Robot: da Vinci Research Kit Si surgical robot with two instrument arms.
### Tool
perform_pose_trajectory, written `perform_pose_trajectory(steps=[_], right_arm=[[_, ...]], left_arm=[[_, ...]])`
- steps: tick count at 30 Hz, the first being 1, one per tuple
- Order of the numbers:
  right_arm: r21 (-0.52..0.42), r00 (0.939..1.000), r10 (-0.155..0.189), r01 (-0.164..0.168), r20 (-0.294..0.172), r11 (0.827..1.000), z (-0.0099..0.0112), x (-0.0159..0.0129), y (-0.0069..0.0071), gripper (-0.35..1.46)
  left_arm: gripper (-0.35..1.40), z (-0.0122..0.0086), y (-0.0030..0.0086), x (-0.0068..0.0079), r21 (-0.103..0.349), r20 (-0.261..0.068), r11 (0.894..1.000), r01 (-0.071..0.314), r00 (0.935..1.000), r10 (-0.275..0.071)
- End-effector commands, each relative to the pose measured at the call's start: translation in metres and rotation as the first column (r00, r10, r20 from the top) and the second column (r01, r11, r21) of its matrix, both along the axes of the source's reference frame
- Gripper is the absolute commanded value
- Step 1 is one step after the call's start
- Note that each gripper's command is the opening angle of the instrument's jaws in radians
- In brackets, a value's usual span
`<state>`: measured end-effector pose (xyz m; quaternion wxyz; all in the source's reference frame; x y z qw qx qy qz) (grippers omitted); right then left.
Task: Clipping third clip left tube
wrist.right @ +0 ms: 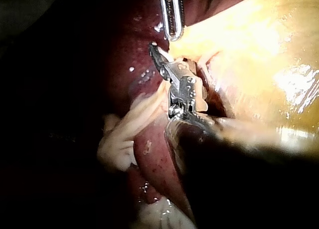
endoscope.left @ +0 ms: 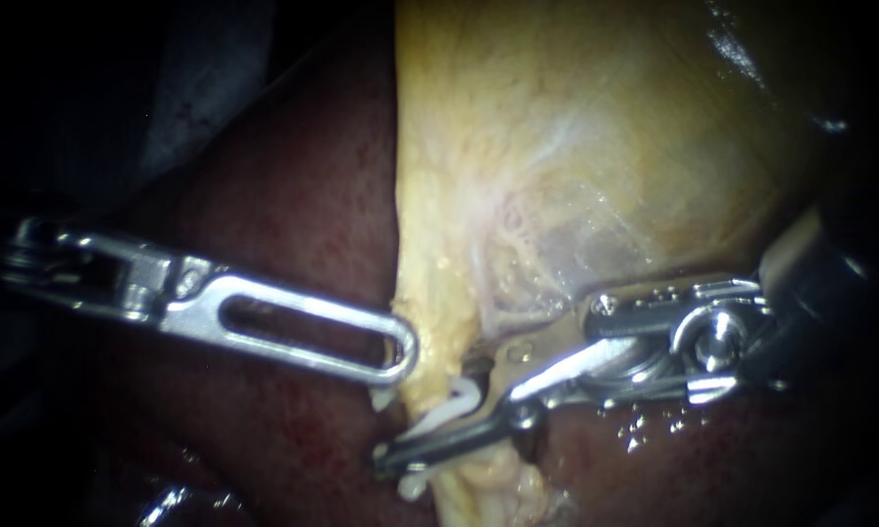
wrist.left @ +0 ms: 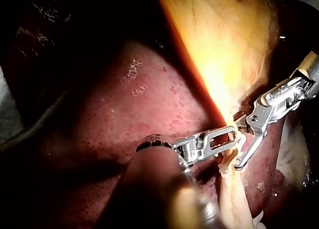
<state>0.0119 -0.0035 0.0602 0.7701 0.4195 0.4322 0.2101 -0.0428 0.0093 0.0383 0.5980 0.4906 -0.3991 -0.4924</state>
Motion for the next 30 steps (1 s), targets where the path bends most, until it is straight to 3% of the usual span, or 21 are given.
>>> perform_pose_trajectory(steps=[1,9,19,30], right_arm=[[0.001,1.0,0.003,-0.003,0.0,1.0,-0.0003,0.0,0.0003,0.49],[0.002,1.0,0.005,-0.005,0.0,1.0,-0.0005,-0.0001,0.0005,0.44],[0.041,0.9996,0.021,-0.021,0.019,0.999,-0.0006,-0.0003,0.0005,-0.1],[0.051,0.9994,0.023,-0.025,0.024,0.998,-0.0003,-0.0004,0.0008,-0.2]], left_arm=[[-0.35,0.0,0.0,0.0,0.0,0.0,1.0,0.0,1.0,0.0],[-0.35,0.0,0.0,0.0,0.0,0.0,1.0,0.0,1.0,0.0],[-0.35,0.0,0.0,-0.0001,0.0,0.0,1.0,0.0,1.0,0.0],[-0.35,0.0,0.0,-0.0001,-0.001,0.0,1.0,0.0,1.0,0.0]])
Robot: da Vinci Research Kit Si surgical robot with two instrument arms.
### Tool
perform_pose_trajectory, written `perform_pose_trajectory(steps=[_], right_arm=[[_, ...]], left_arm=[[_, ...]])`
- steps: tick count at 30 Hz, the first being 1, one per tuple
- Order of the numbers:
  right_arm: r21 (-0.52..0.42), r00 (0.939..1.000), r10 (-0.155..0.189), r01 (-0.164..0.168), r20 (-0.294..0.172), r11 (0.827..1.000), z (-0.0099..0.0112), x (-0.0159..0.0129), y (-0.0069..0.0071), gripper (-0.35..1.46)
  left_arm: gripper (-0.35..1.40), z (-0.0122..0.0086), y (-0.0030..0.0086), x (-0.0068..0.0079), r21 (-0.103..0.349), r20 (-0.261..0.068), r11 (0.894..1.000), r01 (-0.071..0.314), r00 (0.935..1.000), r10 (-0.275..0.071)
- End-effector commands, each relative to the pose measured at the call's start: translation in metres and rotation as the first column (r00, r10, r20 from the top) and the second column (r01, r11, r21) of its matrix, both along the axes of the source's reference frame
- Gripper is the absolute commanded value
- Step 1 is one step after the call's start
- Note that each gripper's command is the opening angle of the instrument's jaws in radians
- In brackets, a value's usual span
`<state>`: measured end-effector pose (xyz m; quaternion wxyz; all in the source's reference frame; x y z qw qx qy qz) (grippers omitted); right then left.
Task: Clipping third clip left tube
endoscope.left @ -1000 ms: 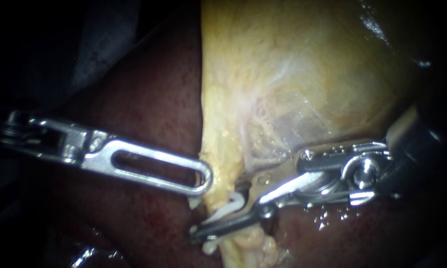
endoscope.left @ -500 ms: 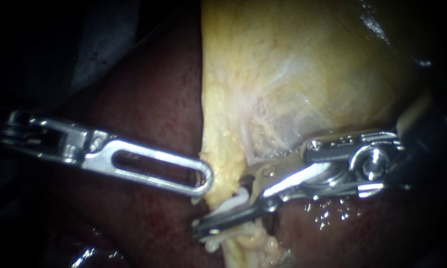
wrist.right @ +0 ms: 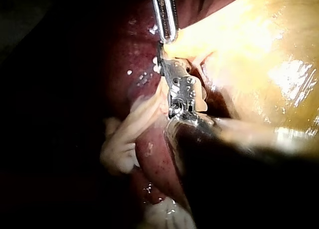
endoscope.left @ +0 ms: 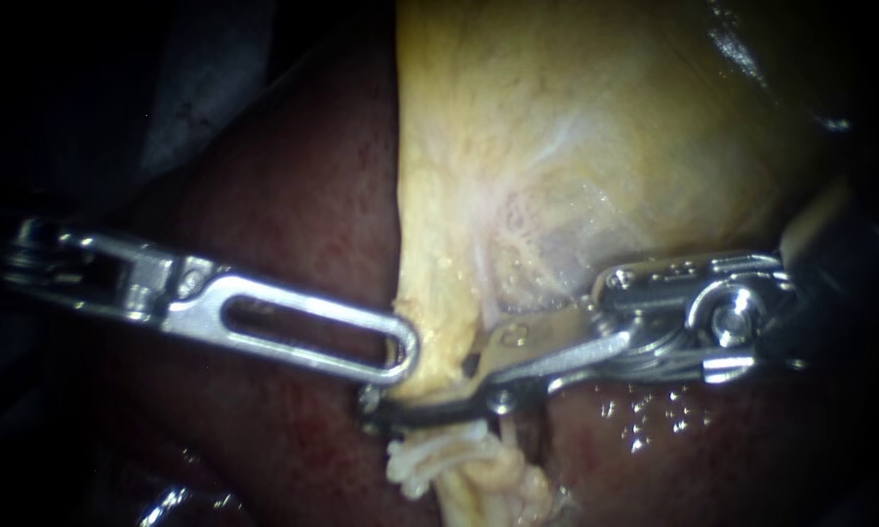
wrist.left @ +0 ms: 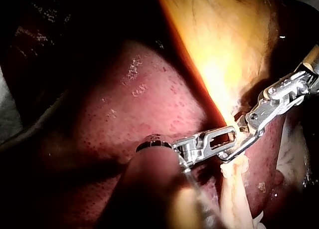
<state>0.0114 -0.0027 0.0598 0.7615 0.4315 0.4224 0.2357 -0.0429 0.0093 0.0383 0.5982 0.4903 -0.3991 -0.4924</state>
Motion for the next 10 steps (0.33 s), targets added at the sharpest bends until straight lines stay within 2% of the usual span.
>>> perform_pose_trajectory(steps=[1,10], right_arm=[[-0.001,1.0,0.0,0.0,-0.001,1.0,0.0001,0.0,-0.0001,-0.2],[0.006,1.0,-0.005,0.005,-0.001,1.0,0.0001,0.0,-0.0002,-0.21]], left_arm=[[-0.35,0.0,0.0,0.0,0.0,0.0,1.0,0.0,1.0,0.0],[-0.35,0.0,0.0,-0.0001,0.0,0.0,1.0,0.001,1.0,-0.001]])
